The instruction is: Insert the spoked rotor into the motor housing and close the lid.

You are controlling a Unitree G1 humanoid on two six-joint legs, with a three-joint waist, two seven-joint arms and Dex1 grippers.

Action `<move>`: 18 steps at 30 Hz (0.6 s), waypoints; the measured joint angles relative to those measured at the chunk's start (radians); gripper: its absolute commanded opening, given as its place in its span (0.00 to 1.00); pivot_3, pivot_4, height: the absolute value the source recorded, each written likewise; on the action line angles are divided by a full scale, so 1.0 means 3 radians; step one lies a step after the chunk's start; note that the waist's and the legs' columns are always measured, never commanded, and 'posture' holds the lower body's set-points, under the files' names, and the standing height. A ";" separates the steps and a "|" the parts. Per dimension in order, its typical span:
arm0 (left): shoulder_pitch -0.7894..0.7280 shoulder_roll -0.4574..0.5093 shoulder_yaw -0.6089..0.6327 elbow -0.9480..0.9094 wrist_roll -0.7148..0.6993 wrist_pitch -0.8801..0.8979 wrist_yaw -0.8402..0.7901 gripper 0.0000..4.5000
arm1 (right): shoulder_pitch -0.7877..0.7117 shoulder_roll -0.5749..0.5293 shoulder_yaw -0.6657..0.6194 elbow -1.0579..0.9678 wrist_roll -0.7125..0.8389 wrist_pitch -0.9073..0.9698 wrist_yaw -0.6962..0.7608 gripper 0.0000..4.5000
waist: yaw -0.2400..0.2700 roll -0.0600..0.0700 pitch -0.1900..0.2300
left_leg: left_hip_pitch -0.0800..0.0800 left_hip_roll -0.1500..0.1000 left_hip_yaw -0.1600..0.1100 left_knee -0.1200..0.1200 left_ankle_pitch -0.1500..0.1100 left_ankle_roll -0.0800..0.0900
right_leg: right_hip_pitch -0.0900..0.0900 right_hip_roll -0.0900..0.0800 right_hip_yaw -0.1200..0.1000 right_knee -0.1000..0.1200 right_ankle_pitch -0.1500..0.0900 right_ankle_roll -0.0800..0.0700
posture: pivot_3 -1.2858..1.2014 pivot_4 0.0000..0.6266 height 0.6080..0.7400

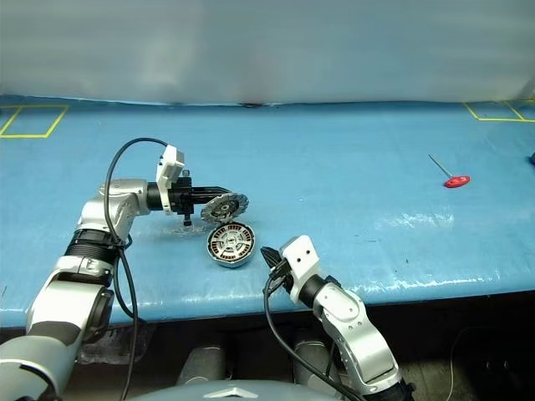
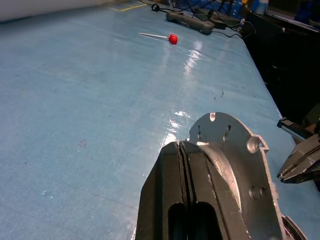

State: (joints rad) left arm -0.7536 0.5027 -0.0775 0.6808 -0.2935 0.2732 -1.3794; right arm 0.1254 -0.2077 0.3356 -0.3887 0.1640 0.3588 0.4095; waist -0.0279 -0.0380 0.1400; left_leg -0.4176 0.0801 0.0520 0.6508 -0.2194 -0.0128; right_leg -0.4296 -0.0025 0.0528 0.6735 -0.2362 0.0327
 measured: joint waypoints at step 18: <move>0.0297 0.0034 -0.0254 -0.0587 0.0041 0.0243 -0.0291 0.01 | -0.0072 0.0025 0.0003 0.0089 -0.0003 -0.0001 -0.0005 0.00 | 0.0003 0.0000 0.0000 | 0.0000 0.0000 -0.0001 0.0002 0.0000 0.0000 | 0.0002 0.0000 0.0000 0.0001 0.0000 0.0000 | 0.52 0.24 1.00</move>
State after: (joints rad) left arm -0.6644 0.5129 -0.1538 0.5046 -0.2813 0.3462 -1.4667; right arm 0.1037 -0.2003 0.3365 -0.3621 0.1630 0.3586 0.4079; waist -0.0271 -0.0379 0.1400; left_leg -0.4175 0.0801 0.0516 0.6514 -0.2194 -0.0127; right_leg -0.4291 -0.0026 0.0529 0.6738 -0.2362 0.0326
